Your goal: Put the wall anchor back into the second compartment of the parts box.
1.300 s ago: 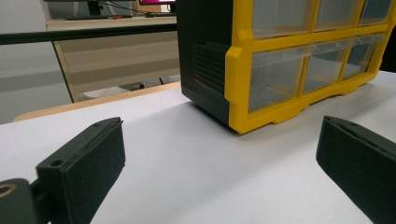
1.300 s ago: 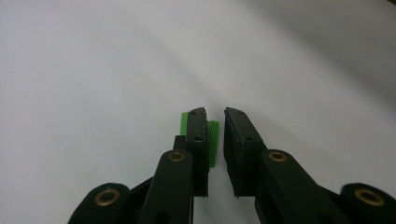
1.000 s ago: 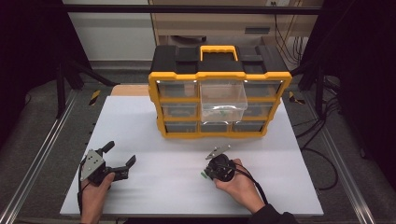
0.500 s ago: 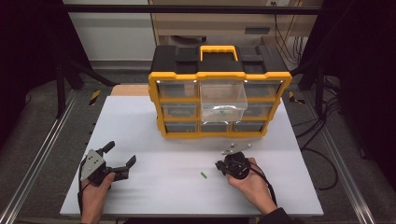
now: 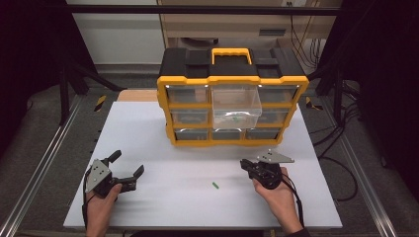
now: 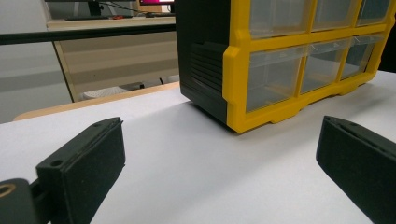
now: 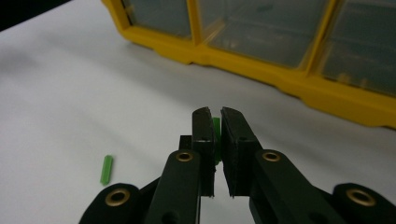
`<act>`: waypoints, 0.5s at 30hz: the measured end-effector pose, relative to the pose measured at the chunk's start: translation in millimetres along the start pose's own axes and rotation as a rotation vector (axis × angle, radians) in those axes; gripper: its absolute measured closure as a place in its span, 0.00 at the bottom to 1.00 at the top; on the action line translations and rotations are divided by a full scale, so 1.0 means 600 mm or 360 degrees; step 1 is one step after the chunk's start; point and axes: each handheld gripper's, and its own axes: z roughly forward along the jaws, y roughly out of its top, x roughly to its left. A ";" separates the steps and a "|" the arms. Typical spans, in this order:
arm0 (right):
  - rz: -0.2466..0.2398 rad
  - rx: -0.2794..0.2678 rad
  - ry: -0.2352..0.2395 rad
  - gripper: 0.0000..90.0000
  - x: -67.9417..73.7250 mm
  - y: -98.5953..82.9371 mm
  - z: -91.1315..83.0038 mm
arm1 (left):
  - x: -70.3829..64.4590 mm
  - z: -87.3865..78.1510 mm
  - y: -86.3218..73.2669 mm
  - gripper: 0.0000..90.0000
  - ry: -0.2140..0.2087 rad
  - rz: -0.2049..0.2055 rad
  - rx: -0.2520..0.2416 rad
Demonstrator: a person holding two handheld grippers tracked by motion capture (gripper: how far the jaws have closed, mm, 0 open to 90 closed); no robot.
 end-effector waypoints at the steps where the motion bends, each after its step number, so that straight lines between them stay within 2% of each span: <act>1: 0.0007 -0.0037 0.0000 0.94 -0.004 0.000 -0.002 | -0.001 0.000 0.000 0.01 -0.0002 0.0001 0.0002; 4: 0.0039 -0.0094 -0.0023 0.94 -0.014 -0.002 -0.005 | -0.003 0.000 0.000 0.01 -0.0006 0.0005 0.0001; 7: 0.0007 -0.0091 -0.0049 0.94 -0.022 0.000 -0.010 | -0.002 0.002 0.000 0.01 -0.0004 0.0014 0.0009; 8: 0.0048 -0.0102 -0.0025 0.94 -0.021 0.002 -0.012 | -0.002 0.003 0.000 0.01 -0.0002 0.0012 0.0010; 10: 0.0002 -0.0098 -0.0052 0.94 -0.027 0.004 -0.014 | -0.002 0.004 -0.001 0.01 -0.0001 0.0013 0.0014; 13: 0.0003 -0.0120 -0.0042 0.94 -0.032 0.006 -0.015 | -0.003 0.003 -0.001 0.01 0.0001 0.0012 0.0013; 14: 0.0011 -0.0120 -0.0056 0.94 -0.031 0.007 -0.016 | -0.003 0.002 0.000 0.01 0.0001 0.0014 0.0011; 15: 0.0038 -0.0130 -0.0039 0.94 -0.028 0.009 -0.017 | -0.003 0.002 0.000 0.01 0.0001 0.0015 0.0011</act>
